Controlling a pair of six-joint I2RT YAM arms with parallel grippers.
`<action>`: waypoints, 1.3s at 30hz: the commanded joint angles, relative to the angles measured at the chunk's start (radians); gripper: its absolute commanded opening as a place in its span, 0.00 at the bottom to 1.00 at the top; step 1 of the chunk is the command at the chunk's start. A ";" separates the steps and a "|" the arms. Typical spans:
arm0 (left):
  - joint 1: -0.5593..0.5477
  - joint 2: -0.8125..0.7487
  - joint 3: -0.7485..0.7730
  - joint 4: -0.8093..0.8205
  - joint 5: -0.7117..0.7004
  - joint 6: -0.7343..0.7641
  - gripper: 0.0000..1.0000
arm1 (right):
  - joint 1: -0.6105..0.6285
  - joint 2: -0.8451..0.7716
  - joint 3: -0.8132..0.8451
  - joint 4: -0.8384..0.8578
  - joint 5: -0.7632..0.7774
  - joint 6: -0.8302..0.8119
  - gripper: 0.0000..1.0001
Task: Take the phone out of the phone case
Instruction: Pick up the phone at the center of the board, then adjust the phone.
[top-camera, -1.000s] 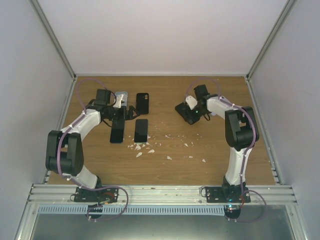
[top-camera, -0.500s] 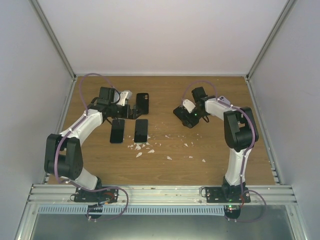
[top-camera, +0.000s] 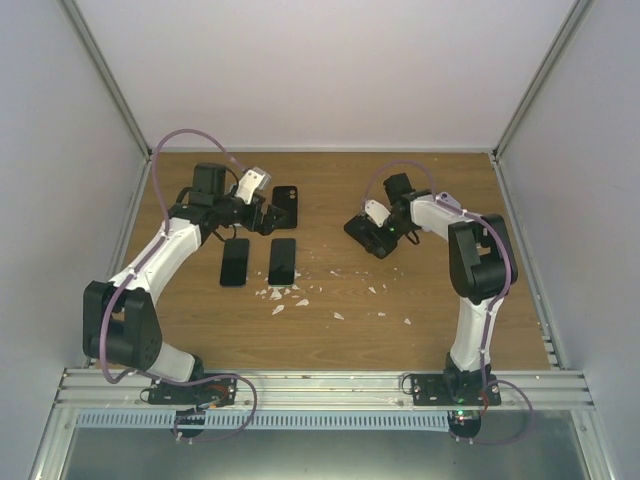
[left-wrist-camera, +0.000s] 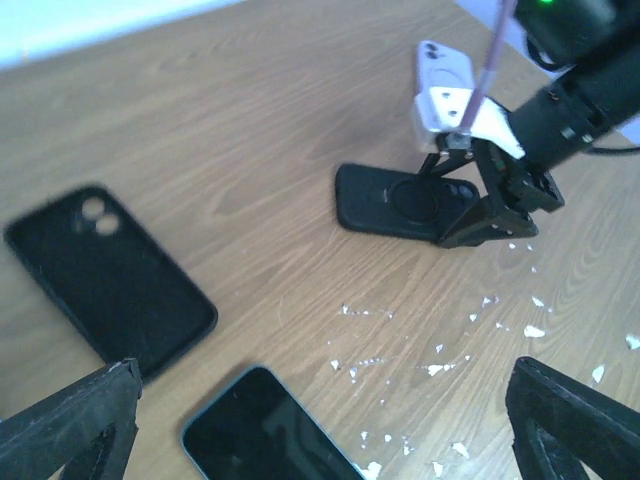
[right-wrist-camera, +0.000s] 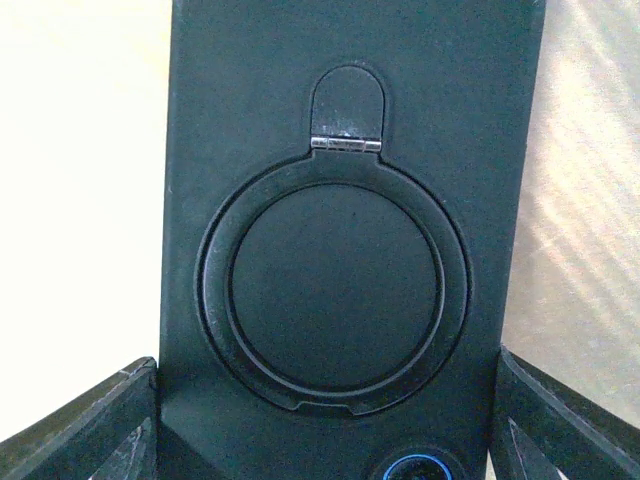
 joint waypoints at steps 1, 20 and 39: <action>-0.023 -0.074 -0.018 0.064 0.095 0.278 0.99 | 0.007 -0.077 0.048 -0.123 -0.131 -0.036 0.59; -0.356 -0.121 -0.163 0.011 -0.069 1.230 0.97 | 0.012 -0.148 0.041 -0.328 -0.580 -0.021 0.57; -0.493 0.012 -0.187 0.237 -0.257 1.499 0.59 | 0.093 -0.189 -0.006 -0.417 -0.717 -0.065 0.56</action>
